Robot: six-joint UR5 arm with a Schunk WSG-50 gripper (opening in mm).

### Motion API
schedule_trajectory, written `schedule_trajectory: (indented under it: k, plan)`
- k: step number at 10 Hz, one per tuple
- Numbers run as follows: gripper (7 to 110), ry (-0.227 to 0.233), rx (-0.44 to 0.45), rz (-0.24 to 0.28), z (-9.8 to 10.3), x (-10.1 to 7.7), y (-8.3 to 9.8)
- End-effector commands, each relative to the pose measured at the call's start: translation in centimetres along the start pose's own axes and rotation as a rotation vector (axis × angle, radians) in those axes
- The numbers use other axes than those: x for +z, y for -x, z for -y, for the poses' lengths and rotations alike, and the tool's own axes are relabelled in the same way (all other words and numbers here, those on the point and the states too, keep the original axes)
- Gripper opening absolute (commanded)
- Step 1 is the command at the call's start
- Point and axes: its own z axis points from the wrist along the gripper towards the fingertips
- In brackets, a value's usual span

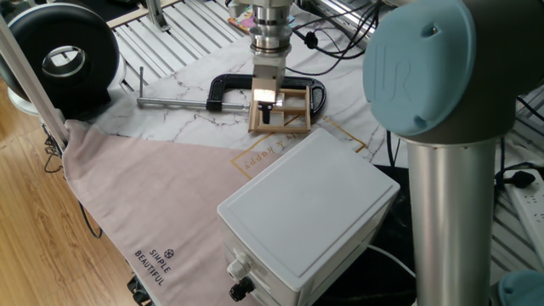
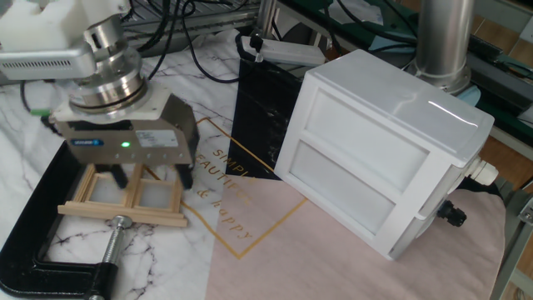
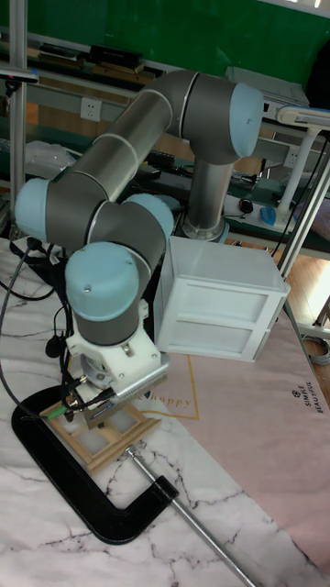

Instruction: Open a sliding window

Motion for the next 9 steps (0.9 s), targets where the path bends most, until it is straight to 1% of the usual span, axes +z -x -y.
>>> schedule_trajectory:
  k: [1, 2, 3, 4, 5, 6, 7, 8, 9]
  plan:
    - [66, -0.036, 0.113, -0.005, -1.3, -2.7, 0.9]
    - [66, -0.074, 0.225, 0.116, -0.8, -3.7, 3.5]
    - [66, -0.114, 0.307, 0.24, 0.1, -4.8, 5.6]
    - [7, -0.152, 0.373, 0.304, 0.7, -5.9, 5.5]
    - [7, -0.181, 0.444, 0.341, 0.9, -6.5, 5.0]
    - [7, -0.183, 0.559, 0.363, 0.1, -6.7, 4.3]
    - [7, -0.162, 0.621, 0.398, -0.8, -6.4, 4.7]
    - [7, -0.127, 0.691, 0.442, -1.7, -5.8, 5.5]
    - [7, -0.118, 0.72, 0.47, -1.5, -5.6, 6.3]
